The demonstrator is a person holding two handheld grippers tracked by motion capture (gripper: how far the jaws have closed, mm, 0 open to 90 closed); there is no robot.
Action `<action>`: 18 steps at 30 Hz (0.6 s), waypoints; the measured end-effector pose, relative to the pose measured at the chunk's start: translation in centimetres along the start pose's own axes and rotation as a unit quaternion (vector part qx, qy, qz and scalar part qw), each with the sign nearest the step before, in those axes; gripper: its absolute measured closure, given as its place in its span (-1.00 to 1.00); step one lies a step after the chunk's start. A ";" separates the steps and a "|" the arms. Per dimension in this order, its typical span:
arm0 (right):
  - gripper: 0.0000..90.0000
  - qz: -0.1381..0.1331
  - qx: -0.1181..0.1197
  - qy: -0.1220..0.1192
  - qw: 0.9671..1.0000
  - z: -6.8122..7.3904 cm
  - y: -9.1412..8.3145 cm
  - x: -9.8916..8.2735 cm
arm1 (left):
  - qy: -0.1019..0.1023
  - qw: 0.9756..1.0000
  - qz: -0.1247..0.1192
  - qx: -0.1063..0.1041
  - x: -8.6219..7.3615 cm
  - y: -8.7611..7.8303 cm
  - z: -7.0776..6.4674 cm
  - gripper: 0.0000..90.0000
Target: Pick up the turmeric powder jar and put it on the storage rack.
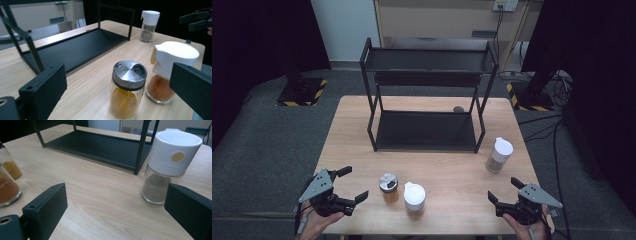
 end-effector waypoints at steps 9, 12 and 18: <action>-0.90 -0.001 -0.001 0.001 1.000 0.0 0.0 0.0 | 0.009 1.000 0.013 -0.025 1.1 1.3 0.1 -0.99; -0.90 -0.001 -0.002 0.003 1.000 0.0 -0.1 0.0 | 0.011 0.999 0.019 -0.032 1.4 1.9 0.1 -0.99; -0.89 -0.001 -0.002 0.003 1.000 0.0 -0.1 -0.1 | 0.015 0.999 0.036 -0.037 1.9 3.2 0.2 -0.98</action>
Point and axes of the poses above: each handheld gripper's, and its own axes: y roughly forward along the jaws, x roughly out of its top, z roughly to its left, the point moved 2 cm from there along y, roughly forward along the jaws, and after that the axes turned 13 degrees about z, right-handed, at the moved point
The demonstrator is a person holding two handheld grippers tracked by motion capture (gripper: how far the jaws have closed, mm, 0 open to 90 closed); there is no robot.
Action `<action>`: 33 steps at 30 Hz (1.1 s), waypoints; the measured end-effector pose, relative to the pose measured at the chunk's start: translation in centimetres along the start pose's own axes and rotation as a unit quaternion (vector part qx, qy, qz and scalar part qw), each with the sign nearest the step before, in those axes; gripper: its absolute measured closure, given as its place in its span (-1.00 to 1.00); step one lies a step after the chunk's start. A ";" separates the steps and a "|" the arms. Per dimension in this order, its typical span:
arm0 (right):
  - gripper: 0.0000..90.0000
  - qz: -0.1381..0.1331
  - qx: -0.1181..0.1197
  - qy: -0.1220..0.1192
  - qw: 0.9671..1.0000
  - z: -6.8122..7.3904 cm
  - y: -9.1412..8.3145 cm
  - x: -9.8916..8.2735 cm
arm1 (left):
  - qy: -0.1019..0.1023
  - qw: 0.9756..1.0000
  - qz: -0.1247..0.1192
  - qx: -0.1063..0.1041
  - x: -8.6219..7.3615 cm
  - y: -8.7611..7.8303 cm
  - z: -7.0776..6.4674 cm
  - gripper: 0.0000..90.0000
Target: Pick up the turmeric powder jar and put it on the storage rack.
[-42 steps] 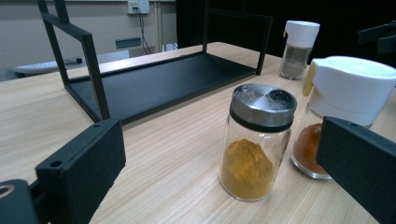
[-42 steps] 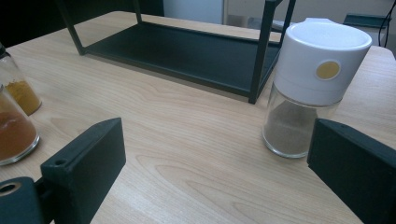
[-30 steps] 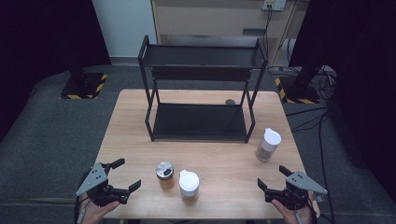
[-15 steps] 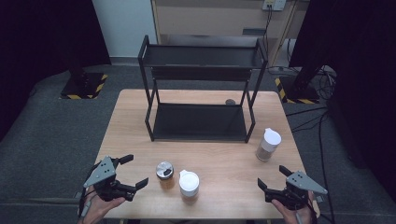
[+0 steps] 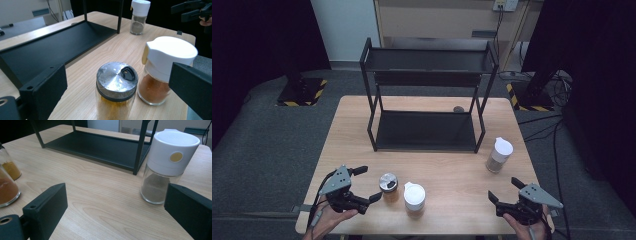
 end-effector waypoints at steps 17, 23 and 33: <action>-0.89 -0.001 0.002 0.003 1.000 -0.1 0.0 0.0 | -0.011 1.000 0.017 -0.020 -0.7 4.0 0.9 -0.84; -0.88 -0.001 0.002 0.005 1.000 -0.2 0.0 -0.1 | -0.010 1.000 0.017 -0.020 -1.2 4.7 1.0 -0.77; -0.88 -0.002 0.003 0.007 1.000 -0.3 0.0 -0.1 | -0.010 0.999 0.010 -0.034 -1.7 6.1 1.6 -0.58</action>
Point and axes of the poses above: each handheld gripper's, and its own axes: y roughly forward along the jaws, x roughly out of its top, z roughly to its left, the point moved 2 cm from there along y, roughly forward along the jaws, and after that the axes turned 13 degrees about z, right-handed, at the moved point
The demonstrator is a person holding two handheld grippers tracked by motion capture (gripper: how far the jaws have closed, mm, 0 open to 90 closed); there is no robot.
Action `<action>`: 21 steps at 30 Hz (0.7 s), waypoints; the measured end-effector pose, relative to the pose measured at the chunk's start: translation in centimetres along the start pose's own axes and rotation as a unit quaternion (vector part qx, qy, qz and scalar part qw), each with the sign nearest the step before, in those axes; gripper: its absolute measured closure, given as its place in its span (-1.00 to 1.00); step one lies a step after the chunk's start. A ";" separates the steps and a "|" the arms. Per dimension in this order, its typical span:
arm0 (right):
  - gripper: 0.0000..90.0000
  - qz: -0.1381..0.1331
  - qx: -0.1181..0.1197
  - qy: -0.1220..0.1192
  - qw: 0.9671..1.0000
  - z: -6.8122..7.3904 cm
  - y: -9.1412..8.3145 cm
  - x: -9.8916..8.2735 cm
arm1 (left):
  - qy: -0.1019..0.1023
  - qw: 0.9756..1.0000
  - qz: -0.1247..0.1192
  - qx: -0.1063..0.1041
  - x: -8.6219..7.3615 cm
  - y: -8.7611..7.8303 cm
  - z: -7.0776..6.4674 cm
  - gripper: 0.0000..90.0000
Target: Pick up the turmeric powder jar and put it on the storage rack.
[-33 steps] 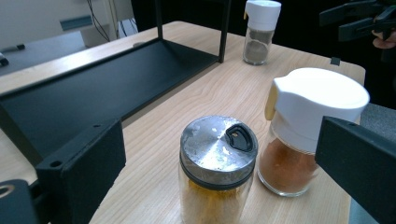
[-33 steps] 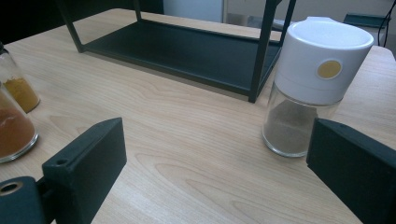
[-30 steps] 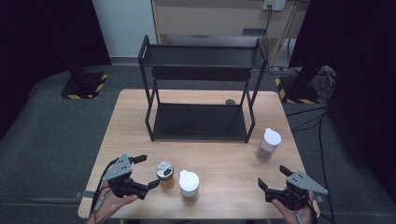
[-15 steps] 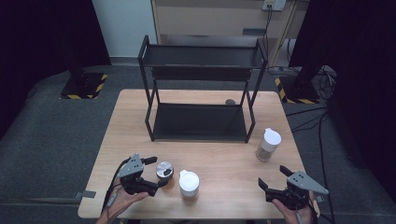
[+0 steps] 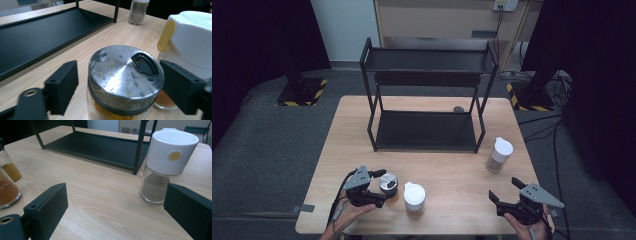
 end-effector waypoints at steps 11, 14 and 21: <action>-0.88 0.000 0.000 0.001 1.000 0.0 0.0 0.0 | 0.020 1.000 -0.014 0.003 -0.4 0.3 -0.1 -0.27; -0.88 -0.001 0.001 0.000 1.000 0.0 0.0 0.0 | 0.027 1.000 -0.014 0.007 -0.3 0.3 -0.3 -0.25; -0.88 -0.001 0.001 0.000 1.000 0.0 0.0 0.0 | 0.023 1.000 -0.015 0.006 -0.3 0.2 -0.2 -0.25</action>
Point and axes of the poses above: each handheld gripper's, and its own axes: y roughly forward along the jaws, x roughly out of its top, z roughly to its left, the point moved 2 cm from there along y, roughly forward along the jaws, and after that the axes turned 13 degrees about z, right-handed, at the moved point
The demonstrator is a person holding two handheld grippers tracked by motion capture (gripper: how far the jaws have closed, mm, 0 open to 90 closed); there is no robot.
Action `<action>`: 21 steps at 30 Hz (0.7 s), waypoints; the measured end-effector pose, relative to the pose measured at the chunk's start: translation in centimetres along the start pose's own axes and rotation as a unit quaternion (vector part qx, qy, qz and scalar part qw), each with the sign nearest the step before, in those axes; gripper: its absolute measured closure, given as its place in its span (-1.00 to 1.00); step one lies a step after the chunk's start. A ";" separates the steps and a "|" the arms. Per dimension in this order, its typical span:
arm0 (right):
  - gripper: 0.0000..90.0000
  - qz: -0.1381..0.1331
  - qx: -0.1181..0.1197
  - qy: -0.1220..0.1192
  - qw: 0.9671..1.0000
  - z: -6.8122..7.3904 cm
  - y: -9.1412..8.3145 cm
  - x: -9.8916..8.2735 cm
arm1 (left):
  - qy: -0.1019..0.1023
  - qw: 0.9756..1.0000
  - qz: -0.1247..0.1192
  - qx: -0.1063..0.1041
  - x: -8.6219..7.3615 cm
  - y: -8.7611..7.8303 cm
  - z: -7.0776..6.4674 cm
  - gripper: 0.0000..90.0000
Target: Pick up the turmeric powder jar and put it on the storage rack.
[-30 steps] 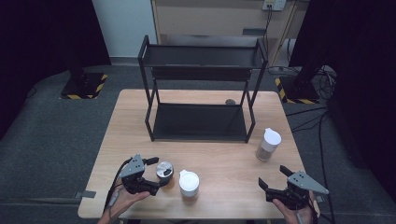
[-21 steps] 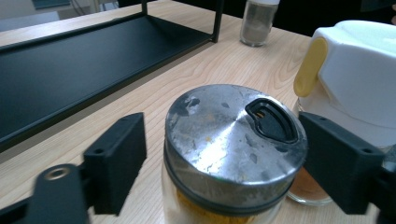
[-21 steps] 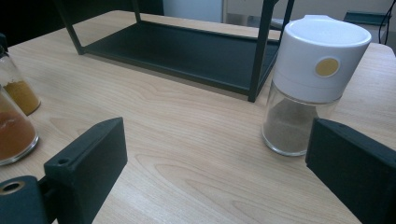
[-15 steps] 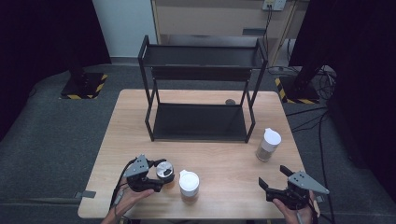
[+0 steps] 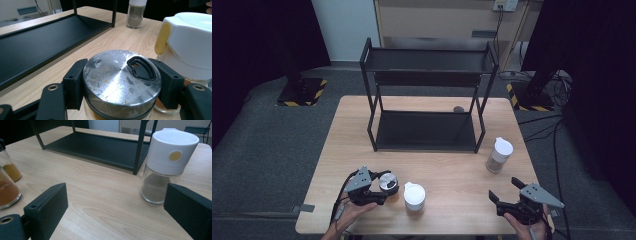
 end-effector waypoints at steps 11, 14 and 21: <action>-0.91 -0.002 0.002 0.002 1.000 -0.1 0.0 0.0 | 0.001 1.000 -0.011 0.003 1.8 -1.5 0.8 -0.25; -0.93 -0.003 0.003 0.006 1.000 -0.1 0.0 -0.1 | 0.003 1.000 -0.011 0.003 2.5 -1.9 1.1 -0.25; -0.96 -0.005 0.004 0.009 1.000 -0.2 0.0 -0.1 | 0.001 1.000 -0.014 0.005 4.2 -2.5 1.6 -0.25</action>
Point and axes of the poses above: each handheld gripper's, and its own axes: y roughly forward along the jaws, x roughly out of its top, z roughly to its left, the point moved 2 cm from there along y, roughly forward along the jaws, and after that the axes turned 13 degrees about z, right-handed, at the moved point
